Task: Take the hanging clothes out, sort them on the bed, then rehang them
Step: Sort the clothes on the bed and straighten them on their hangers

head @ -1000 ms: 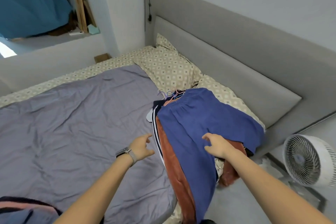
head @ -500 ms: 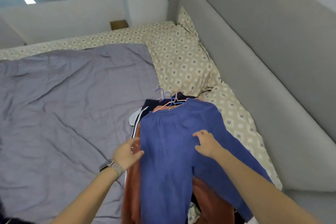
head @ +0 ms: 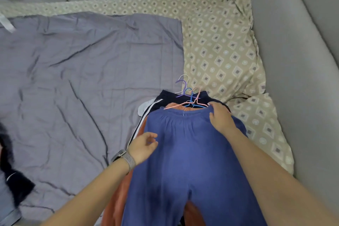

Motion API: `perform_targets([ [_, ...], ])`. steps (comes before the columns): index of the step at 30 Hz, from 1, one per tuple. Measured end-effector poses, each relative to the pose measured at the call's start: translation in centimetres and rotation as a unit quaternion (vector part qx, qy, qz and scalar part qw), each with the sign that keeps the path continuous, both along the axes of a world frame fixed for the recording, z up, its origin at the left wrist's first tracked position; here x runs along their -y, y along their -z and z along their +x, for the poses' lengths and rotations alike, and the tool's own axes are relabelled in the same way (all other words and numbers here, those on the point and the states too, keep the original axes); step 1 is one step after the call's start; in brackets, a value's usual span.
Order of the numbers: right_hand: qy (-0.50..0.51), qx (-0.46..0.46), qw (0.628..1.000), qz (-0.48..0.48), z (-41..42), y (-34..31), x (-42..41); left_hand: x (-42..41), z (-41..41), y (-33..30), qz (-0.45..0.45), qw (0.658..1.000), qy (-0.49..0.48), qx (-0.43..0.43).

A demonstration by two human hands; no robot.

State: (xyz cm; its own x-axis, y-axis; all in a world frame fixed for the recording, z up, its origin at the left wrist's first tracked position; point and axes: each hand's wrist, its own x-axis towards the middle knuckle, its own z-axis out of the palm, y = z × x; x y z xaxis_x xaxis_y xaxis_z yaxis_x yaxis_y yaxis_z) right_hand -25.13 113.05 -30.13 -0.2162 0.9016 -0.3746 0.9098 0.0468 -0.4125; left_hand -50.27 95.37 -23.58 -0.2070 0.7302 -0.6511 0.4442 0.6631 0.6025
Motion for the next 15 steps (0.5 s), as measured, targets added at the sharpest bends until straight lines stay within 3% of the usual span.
perform_targets([
  [7, 0.005, 0.166, 0.986, -0.035, 0.7, 4.7, -1.9, 0.9, 0.5, 1.6, -0.03, 0.999, -0.02, 0.02],
  [12, 0.013, -0.023, 0.998, -0.064, -0.7, 2.5, 0.7, 0.3, 1.0, 2.4, -0.025, 0.999, -0.024, 0.006],
  [15, -0.029, -0.099, 0.992, -0.071, -1.0, -0.4, 3.8, -0.5, 1.1, 2.3, 0.052, 0.998, -0.025, -0.038],
])
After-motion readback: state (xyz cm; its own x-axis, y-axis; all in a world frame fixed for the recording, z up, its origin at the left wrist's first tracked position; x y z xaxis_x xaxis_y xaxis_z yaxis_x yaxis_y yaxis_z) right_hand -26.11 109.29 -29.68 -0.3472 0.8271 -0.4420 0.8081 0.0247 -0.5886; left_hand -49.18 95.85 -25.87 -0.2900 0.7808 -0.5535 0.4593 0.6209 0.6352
